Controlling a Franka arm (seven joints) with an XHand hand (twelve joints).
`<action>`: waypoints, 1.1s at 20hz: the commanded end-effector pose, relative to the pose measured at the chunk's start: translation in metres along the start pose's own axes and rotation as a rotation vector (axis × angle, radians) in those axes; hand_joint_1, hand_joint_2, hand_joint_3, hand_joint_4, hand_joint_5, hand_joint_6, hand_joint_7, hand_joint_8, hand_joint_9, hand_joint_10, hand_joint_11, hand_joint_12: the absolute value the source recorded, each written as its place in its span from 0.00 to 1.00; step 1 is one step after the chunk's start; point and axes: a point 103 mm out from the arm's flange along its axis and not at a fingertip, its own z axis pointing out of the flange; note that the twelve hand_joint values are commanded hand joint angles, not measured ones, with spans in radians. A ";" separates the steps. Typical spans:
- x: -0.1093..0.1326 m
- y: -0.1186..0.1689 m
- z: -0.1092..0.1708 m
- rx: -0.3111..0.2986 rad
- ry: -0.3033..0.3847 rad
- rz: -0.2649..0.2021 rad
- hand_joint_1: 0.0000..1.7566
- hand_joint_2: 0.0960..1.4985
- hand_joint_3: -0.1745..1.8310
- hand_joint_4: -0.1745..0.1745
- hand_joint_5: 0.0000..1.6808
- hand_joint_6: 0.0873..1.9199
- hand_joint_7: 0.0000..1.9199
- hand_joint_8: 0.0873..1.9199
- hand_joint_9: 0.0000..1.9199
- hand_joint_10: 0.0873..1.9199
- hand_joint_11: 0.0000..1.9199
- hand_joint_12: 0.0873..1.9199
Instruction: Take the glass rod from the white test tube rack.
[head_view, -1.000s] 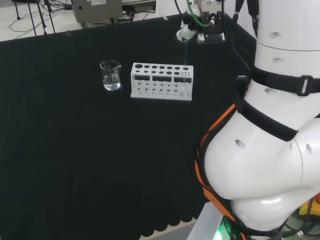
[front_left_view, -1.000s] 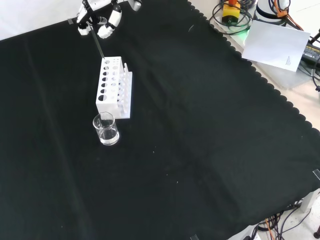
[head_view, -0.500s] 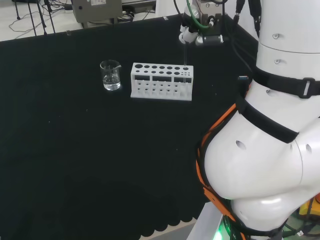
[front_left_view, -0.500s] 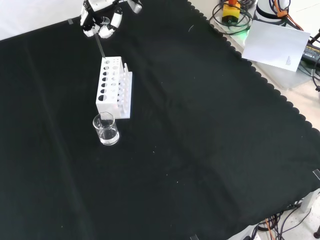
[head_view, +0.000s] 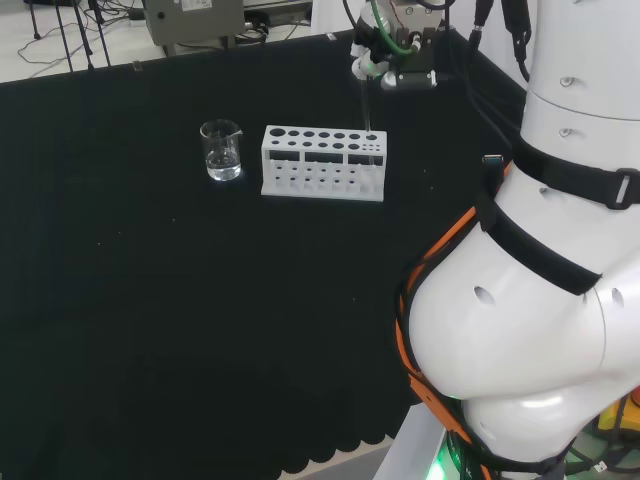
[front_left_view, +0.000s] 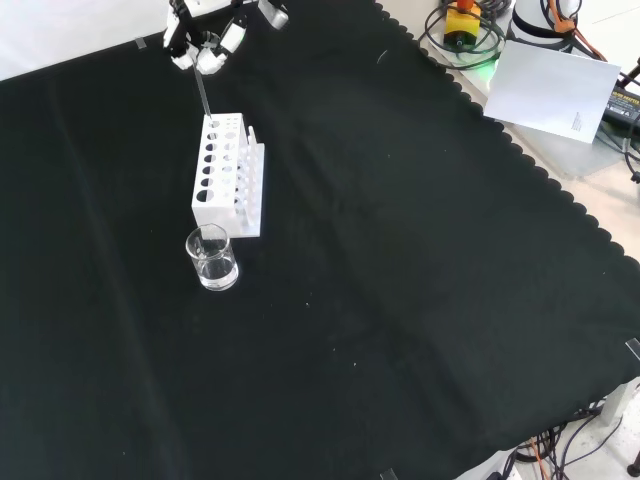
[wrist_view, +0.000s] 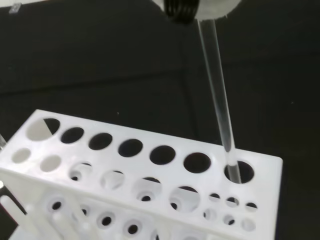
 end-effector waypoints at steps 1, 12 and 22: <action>0.007 -0.005 -0.014 -0.021 0.010 0.019 0.70 0.48 0.43 0.00 0.59 0.56 0.61 0.58 0.87 0.46 0.60 0.49; 0.007 -0.027 -0.060 -0.155 0.027 0.059 0.69 0.27 0.58 0.00 0.77 0.38 0.86 0.44 0.99 0.27 0.69 0.37; 0.007 -0.049 -0.087 -0.205 0.061 0.068 0.70 0.25 0.58 0.00 0.81 0.33 0.87 0.41 1.00 0.24 0.70 0.35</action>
